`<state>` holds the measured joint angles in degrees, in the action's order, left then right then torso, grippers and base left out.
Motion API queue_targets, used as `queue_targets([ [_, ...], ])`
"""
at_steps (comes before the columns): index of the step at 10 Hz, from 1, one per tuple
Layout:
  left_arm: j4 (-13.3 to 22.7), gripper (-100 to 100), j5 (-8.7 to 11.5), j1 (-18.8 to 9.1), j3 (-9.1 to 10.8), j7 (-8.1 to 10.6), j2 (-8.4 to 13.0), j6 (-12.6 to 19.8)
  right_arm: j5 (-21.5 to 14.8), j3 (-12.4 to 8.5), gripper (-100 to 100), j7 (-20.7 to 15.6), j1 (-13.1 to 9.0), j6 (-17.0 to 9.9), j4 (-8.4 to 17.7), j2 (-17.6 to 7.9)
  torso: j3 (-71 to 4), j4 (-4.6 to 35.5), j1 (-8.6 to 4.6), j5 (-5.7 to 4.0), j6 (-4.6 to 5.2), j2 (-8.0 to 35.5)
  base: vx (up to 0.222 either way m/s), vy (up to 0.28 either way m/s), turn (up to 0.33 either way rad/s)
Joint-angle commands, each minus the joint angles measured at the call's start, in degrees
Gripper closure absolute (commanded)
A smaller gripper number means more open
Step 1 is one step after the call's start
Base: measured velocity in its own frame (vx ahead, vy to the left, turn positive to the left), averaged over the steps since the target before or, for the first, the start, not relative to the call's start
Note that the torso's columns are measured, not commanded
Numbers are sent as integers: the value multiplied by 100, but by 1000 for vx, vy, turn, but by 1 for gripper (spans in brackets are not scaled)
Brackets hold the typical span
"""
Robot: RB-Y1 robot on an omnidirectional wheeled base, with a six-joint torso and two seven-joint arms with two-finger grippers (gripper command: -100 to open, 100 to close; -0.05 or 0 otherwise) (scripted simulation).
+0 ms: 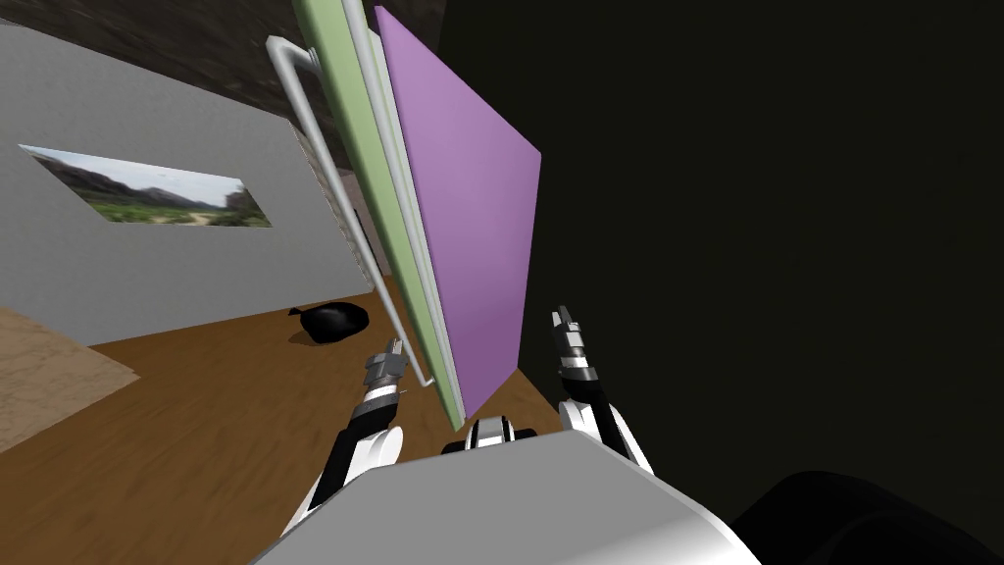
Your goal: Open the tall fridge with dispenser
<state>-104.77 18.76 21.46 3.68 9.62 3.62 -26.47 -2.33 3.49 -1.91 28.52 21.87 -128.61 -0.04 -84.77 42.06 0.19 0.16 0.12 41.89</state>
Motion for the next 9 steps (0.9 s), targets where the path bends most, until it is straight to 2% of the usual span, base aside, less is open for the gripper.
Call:
queue_targets([
  [1, 179, -100, 31, -6, 7, 41, 284, -10, 0, 0, 0, 0, 0, 0, 0, 0, -19, -18, 16, 12, 6, -33, -6, -24, 18],
  [5, 453, -100, 86, -31, 25, 115, 496, -75, 0, 0, 0, 0, 1, 0, 0, 0, -37, -25, 36, 17, 7, -67, 13, -24, 23],
  [9, 765, -100, 157, -57, 46, 207, 481, -159, 0, 0, 0, 0, 1, 0, 0, 0, -48, -44, 48, 32, 11, -87, 17, -26, 28],
])
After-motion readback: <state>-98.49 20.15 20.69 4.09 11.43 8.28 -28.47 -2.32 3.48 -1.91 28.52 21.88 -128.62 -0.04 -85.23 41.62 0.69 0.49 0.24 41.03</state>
